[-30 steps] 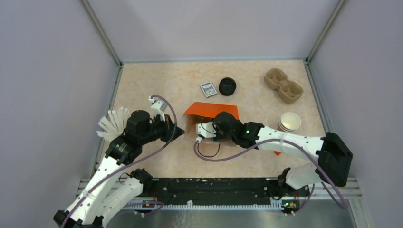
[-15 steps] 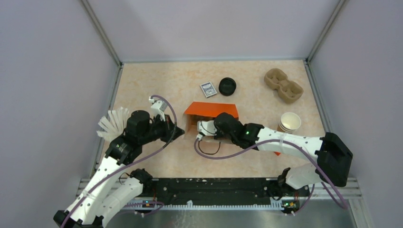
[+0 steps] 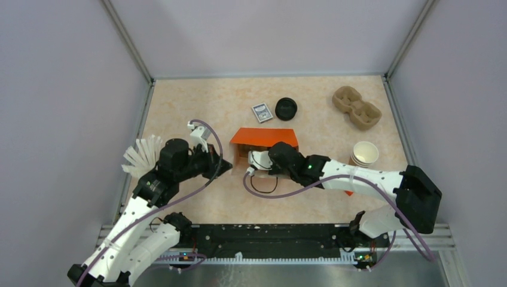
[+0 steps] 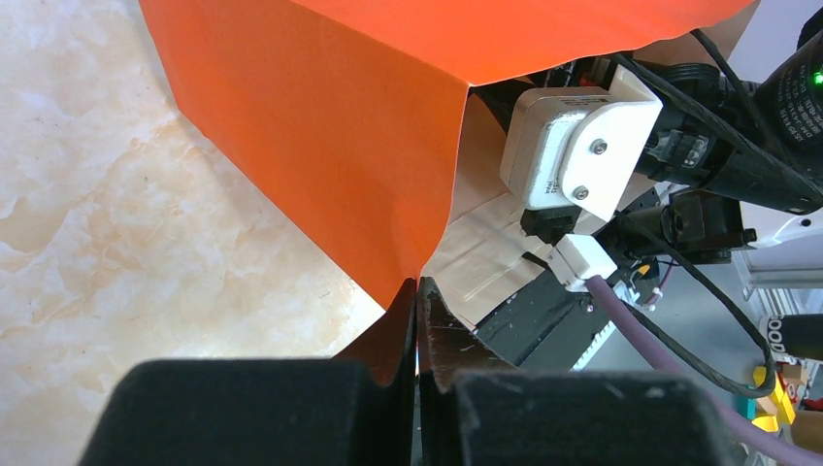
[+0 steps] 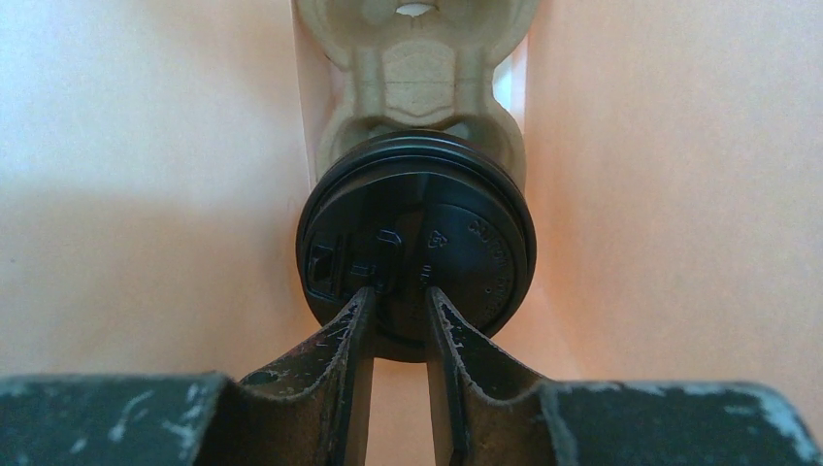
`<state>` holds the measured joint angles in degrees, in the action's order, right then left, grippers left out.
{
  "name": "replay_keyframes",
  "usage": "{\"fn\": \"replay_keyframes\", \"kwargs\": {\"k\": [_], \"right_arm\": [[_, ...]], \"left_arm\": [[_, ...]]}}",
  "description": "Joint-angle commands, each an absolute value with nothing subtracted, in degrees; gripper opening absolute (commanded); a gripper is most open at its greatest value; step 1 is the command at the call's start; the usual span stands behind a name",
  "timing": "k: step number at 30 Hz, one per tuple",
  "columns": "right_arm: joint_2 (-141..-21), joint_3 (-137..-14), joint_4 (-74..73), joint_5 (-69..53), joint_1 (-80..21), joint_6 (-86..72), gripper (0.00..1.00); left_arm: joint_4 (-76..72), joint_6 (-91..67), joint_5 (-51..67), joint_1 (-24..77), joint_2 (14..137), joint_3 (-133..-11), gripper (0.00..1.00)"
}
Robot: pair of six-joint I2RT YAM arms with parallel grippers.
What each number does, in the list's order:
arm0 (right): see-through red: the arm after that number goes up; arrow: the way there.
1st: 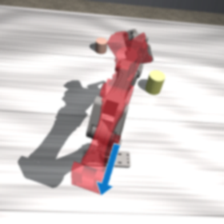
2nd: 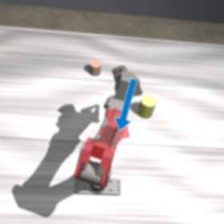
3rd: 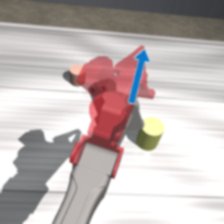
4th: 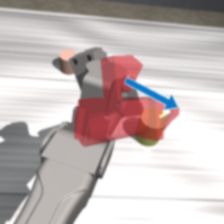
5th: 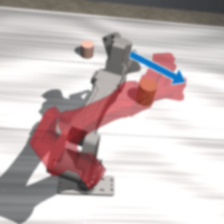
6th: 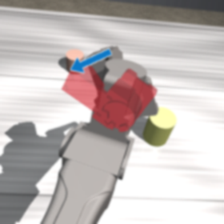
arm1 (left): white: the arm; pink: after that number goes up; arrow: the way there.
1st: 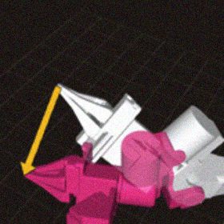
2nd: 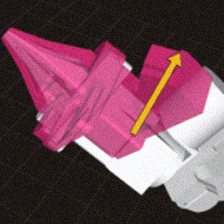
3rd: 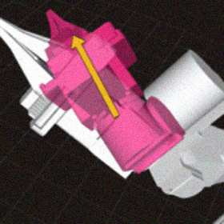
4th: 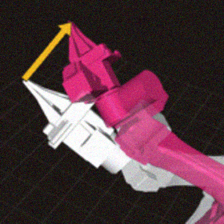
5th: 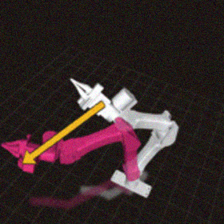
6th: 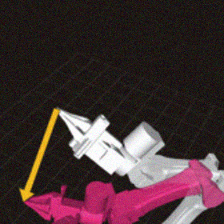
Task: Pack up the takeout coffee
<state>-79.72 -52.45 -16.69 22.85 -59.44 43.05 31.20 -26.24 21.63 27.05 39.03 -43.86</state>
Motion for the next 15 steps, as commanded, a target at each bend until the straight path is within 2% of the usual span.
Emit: {"fn": "replay_keyframes", "kwargs": {"k": [1,15], "right_arm": [[-80.5,-52.9,-15.3,23.5,-58.7,40.8,0.24],[-77.0,-58.8,-19.7,20.7,-59.8,39.8,0.25]], "left_arm": [[28.7,-25.8,22.8,27.1,39.0,-45.4,0.00],[28.3,-25.7,22.6,27.1,39.3,-44.7,0.00]]}}
